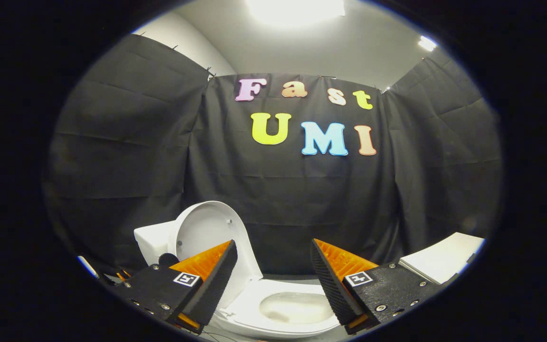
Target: Open the toilet lid.
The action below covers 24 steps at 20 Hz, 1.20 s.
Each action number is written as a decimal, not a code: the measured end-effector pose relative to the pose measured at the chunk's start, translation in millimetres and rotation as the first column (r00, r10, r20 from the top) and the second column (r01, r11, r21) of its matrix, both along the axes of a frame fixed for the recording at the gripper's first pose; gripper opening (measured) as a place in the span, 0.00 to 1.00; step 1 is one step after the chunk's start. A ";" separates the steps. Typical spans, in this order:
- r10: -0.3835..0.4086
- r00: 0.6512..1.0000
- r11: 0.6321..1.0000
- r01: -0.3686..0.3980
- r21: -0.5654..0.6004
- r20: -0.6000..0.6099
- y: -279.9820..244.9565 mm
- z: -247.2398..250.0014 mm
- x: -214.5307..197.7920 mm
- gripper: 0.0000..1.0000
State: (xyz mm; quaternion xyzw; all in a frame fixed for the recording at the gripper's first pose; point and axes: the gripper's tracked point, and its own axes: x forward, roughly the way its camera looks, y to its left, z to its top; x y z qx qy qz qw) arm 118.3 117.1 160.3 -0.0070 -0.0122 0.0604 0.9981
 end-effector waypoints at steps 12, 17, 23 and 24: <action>-0.051 0.998 0.998 0.052 -0.028 0.031 -62.0 -16.5 -47.1 0.95; -0.078 0.996 0.997 0.079 -0.022 0.034 -85.8 -28.6 -65.5 0.95; -0.132 0.990 0.991 0.132 0.006 0.047 -110.8 -45.3 -92.5 0.95; -0.139 0.989 0.990 0.139 0.015 0.051 -113.6 -47.9 -96.2 0.95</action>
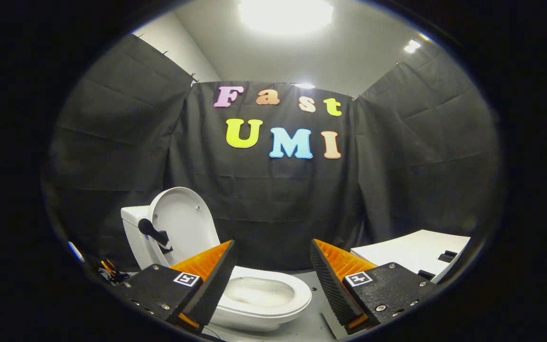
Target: Open the toilet lid.
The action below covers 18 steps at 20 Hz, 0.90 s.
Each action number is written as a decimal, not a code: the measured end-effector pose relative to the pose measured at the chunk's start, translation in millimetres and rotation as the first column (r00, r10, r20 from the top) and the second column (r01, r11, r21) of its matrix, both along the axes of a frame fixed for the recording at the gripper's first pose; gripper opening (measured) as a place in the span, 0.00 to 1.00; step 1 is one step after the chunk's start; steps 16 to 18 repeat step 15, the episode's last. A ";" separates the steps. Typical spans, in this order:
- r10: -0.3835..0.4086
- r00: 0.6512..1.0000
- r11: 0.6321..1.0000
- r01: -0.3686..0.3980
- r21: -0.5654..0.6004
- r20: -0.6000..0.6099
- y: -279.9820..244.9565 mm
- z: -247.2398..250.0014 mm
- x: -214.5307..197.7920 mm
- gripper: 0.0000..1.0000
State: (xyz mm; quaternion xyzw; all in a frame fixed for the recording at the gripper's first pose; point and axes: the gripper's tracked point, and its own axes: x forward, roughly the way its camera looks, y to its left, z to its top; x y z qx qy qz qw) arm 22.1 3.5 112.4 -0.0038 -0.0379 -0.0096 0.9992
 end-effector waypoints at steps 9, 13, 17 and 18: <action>0.020 1.000 0.999 -0.020 0.040 0.004 15.0 -23.5 -28.4 0.95; 0.017 1.000 0.999 -0.016 0.029 -0.009 18.2 -31.3 -30.0 0.95; 0.013 1.000 1.000 -0.013 0.028 -0.012 16.8 -30.4 -31.1 0.95; 0.013 1.000 1.000 -0.013 0.028 -0.012 16.8 -30.4 -31.1 0.95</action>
